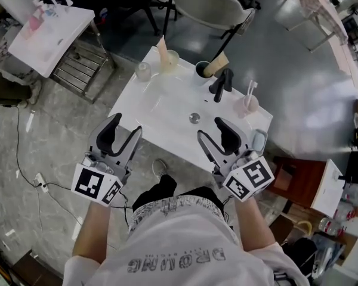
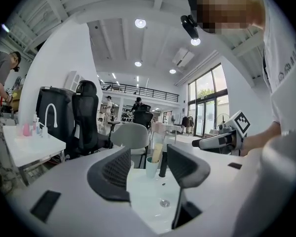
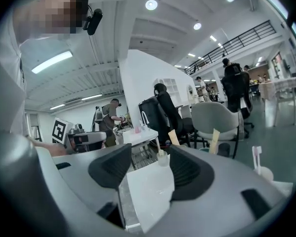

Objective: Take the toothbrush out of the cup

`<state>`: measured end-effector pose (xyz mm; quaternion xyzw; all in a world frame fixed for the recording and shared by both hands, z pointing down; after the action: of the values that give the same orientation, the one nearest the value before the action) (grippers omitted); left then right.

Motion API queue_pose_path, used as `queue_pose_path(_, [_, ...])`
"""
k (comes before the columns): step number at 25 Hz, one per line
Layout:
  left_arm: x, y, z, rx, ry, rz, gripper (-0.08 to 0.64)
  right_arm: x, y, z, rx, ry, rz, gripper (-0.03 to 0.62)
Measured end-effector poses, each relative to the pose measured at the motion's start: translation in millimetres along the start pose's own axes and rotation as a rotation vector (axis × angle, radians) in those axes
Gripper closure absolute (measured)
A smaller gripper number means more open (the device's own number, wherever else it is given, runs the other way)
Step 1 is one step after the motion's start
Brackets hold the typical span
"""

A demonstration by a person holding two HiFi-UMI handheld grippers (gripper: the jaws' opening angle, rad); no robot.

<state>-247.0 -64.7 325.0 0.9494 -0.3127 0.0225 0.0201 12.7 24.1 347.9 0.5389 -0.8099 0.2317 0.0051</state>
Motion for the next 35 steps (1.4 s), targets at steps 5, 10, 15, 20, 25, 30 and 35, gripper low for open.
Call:
queue_pose_path(5, [9, 11, -1, -0.003, 0.004, -0.03, 0.316, 8, 1, 2, 0.006, -0.003, -0.023, 0.351])
queue_pose_path(10, [17, 13, -4, -0.014, 0.006, -0.051, 0.316, 11, 0, 1, 0.012, 0.0, -0.037, 0.351])
queue_pose_path(15, [23, 7, -3, -0.017, 0.004, -0.065, 0.316, 8, -2, 0, 0.018, -0.006, -0.046, 0.353])
queue_pose_path(20, [32, -2, 2, -0.01, 0.005, -0.076, 0.316, 4, -7, 3, 0.023, -0.018, -0.046, 0.351])
queue_pose_path(25, [47, -9, 5, -0.003, 0.008, -0.085, 0.316, 1, -18, 7, 0.019, -0.03, -0.053, 0.351])
queue_pose_path(30, [66, -14, 10, 0.005, 0.01, -0.086, 0.316, 4, -36, 20, 0.014, -0.047, -0.053, 0.353])
queue_pose_path(35, [90, -14, 13, 0.004, 0.018, -0.076, 0.316, 12, -62, 35, 0.008, -0.05, -0.05, 0.353])
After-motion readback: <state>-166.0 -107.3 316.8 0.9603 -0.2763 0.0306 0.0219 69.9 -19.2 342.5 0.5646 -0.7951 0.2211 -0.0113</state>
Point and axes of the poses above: the fingertips, and each gripper's own axes: x forward along the fingers, y to its left, z out of its top, the point moved 7 cm from there along -x, backward along the fingers, and after that the axes turned 8 degrees about x, right-handed, at the moved point
